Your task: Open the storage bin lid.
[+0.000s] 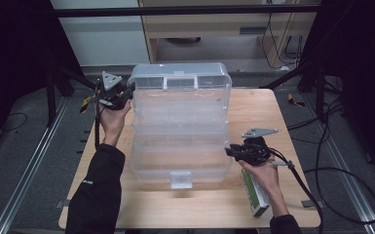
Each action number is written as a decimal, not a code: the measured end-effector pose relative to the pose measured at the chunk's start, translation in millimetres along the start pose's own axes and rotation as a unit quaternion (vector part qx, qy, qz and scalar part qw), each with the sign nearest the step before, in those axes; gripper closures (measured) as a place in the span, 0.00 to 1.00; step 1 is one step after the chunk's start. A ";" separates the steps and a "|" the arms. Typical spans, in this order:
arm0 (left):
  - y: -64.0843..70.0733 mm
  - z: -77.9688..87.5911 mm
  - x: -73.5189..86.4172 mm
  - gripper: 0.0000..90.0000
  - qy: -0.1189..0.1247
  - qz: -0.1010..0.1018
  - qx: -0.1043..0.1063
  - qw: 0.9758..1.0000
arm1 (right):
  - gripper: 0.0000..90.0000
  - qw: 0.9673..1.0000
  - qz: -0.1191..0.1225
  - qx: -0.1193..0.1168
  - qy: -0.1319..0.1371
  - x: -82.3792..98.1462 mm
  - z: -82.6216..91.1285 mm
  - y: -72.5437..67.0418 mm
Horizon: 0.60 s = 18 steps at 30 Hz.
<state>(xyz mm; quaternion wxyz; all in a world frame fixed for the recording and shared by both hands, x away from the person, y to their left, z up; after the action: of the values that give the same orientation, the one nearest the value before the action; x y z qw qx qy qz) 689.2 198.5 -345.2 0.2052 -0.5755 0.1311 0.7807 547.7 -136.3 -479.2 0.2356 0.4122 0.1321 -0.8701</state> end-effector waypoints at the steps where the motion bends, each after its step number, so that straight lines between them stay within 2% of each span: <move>1: -0.7 -1.3 -0.1 0.86 -0.001 0.000 0.000 1.000 | 0.78 1.000 0.000 0.000 0.000 0.0 0.0 0.1; 18: -9.1 -21.4 -0.8 0.86 -0.006 0.010 -0.006 1.000 | 0.78 1.000 0.001 0.002 -0.001 0.1 0.1 -0.3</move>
<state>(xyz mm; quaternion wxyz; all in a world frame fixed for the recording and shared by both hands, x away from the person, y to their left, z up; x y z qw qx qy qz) 711.8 196.9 -350.7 0.1942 -0.5704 0.1309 0.7873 547.4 -136.2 -479.2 0.2359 0.4121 0.1302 -0.8704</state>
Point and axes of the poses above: each handheld gripper's, and its own axes: z roughly backward along the jaws, x roughly out of its underside, y roughly to its right, the point moved 10 cm from there along -z, roughly forward along the jaws, and after that the axes turned 10 degrees about x, right-handed, at the moved point
